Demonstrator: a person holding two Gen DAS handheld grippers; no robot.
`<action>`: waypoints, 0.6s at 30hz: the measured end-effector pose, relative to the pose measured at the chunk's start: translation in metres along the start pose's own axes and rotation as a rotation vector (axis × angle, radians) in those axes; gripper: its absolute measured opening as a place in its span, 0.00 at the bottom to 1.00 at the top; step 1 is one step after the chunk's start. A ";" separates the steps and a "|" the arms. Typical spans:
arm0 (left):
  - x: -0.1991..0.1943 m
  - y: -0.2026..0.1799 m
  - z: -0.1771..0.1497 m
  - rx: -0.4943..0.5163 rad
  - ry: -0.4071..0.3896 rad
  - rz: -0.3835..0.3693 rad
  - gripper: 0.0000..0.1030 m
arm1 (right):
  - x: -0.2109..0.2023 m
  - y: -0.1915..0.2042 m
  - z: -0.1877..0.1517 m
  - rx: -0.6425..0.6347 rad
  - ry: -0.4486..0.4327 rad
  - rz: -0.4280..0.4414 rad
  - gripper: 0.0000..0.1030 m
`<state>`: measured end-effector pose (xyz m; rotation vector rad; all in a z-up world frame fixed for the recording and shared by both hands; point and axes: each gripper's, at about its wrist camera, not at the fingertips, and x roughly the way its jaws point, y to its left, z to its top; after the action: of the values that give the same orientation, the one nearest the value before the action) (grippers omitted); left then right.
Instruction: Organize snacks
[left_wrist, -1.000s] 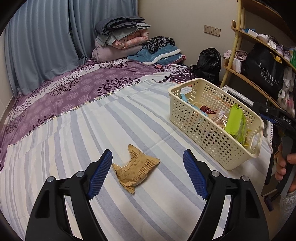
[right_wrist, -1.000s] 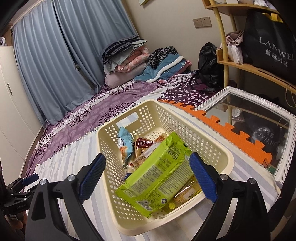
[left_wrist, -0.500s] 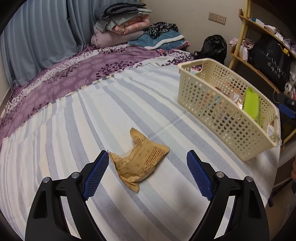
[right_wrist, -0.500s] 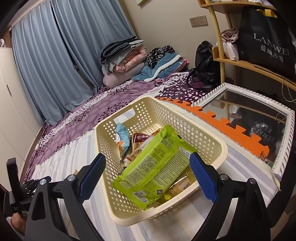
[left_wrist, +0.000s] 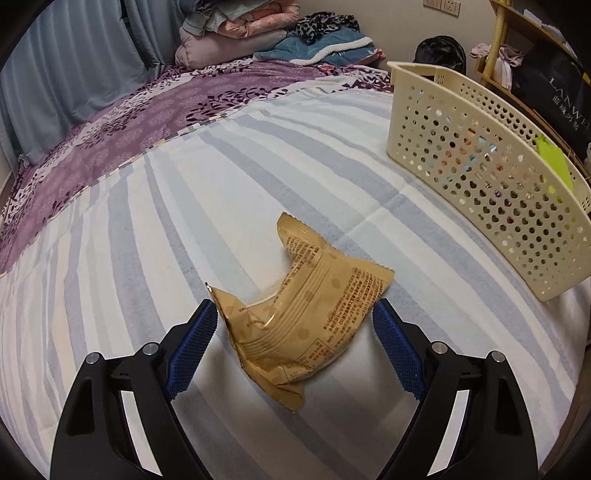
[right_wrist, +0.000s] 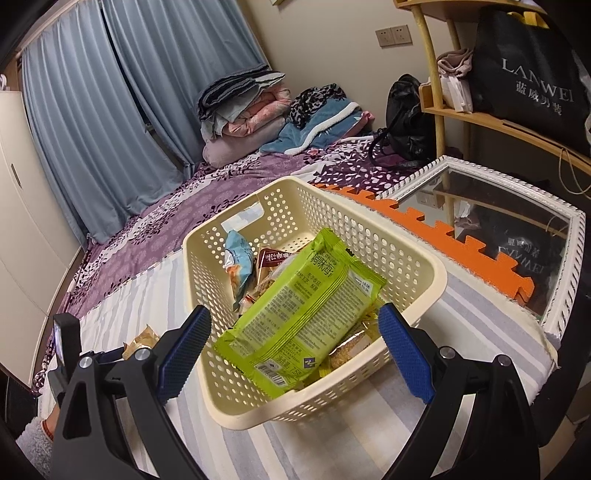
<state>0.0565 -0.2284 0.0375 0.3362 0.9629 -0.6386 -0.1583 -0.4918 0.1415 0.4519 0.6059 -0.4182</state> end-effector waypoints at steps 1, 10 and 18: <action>0.003 0.000 0.000 0.005 -0.001 0.002 0.85 | 0.000 -0.001 0.000 0.000 0.000 -0.002 0.88; 0.015 -0.001 0.001 0.026 0.004 0.002 0.68 | 0.000 -0.006 -0.003 0.005 0.006 -0.007 0.88; -0.007 -0.015 0.004 0.053 -0.038 -0.019 0.66 | -0.003 -0.010 -0.001 0.014 -0.004 0.007 0.88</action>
<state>0.0468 -0.2403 0.0457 0.3610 0.9146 -0.6867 -0.1658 -0.4985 0.1396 0.4662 0.5974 -0.4168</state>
